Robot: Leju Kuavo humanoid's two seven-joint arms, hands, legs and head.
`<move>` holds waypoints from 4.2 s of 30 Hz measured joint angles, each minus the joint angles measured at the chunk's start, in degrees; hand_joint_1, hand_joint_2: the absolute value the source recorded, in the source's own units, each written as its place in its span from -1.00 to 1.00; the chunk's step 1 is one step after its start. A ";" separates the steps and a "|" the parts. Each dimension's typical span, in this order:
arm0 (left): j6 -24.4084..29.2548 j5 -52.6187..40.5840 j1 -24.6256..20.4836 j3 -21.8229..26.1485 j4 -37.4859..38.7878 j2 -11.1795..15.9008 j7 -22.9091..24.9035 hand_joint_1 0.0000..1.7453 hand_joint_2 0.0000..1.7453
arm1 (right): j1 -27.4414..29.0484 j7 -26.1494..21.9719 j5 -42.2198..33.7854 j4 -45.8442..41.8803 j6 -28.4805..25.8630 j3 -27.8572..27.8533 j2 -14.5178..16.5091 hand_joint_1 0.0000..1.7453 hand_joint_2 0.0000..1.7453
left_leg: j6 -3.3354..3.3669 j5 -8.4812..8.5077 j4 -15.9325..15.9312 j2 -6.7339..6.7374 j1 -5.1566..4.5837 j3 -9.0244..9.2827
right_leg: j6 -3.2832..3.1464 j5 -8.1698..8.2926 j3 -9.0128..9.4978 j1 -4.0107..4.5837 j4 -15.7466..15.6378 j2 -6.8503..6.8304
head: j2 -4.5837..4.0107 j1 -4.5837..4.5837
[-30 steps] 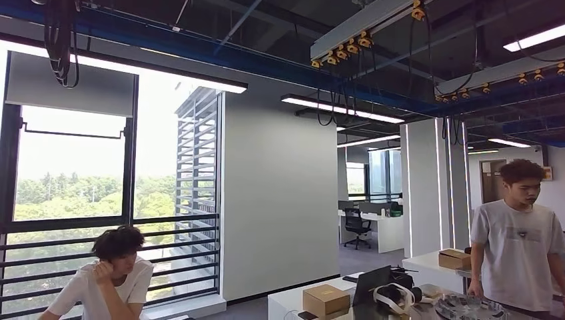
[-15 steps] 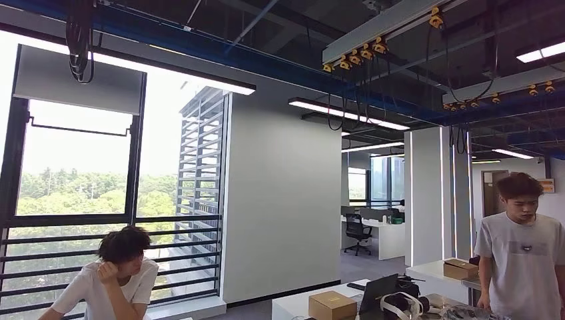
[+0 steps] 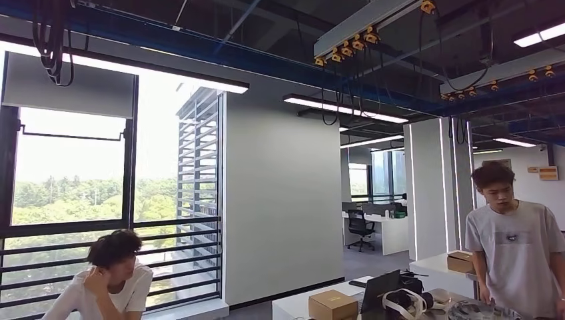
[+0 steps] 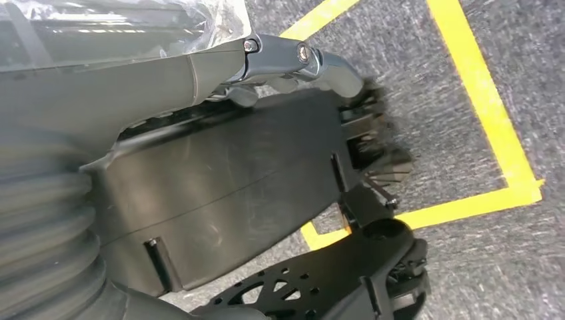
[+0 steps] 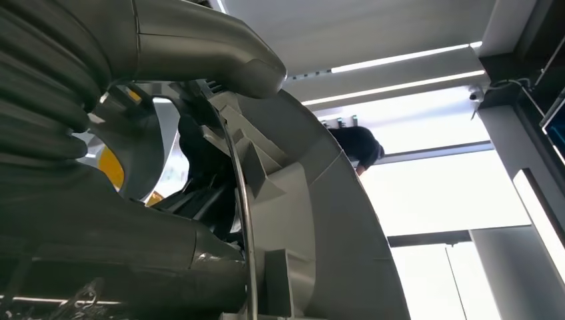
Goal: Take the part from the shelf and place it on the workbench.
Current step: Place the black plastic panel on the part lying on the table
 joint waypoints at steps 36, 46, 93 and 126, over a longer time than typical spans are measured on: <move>-0.25 -4.10 -0.71 -2.07 0.09 -1.09 -1.81 -1.00 1.00 | -18.15 13.84 6.19 14.49 -2.03 3.52 2.47 1.00 1.00 | 2.43 8.74 -10.84 -0.29 -0.69 2.38 | 2.01 -0.99 2.56 0.34 -1.31 0.09 | 0.00 -0.13; -2.76 -3.38 -0.84 -2.48 0.49 -1.40 0.45 -1.00 1.00 | -25.67 22.52 13.92 29.30 1.61 9.07 5.15 1.00 1.00 | 2.42 8.78 -10.94 -0.34 -0.69 2.30 | 2.00 -1.01 2.49 0.33 -1.31 0.02 | 0.00 -0.14; -5.46 -0.24 -1.70 -1.27 2.57 -2.62 1.98 -1.00 1.00 | -30.77 34.10 52.46 59.09 18.87 27.64 12.03 1.00 1.00 | 2.42 8.77 -10.94 -0.29 -0.68 2.45 | 2.00 -1.00 2.61 0.33 -1.36 0.08 | 0.00 -0.14; -0.03 2.91 -0.89 1.81 3.76 -2.90 -10.37 -1.00 1.00 | -2.94 -1.24 15.35 -12.83 -16.23 -4.90 -4.40 0.50 1.00 | 2.42 8.72 -10.99 -0.21 -0.68 2.55 | 2.00 -1.00 2.64 0.34 -1.44 0.18 | 0.00 -0.10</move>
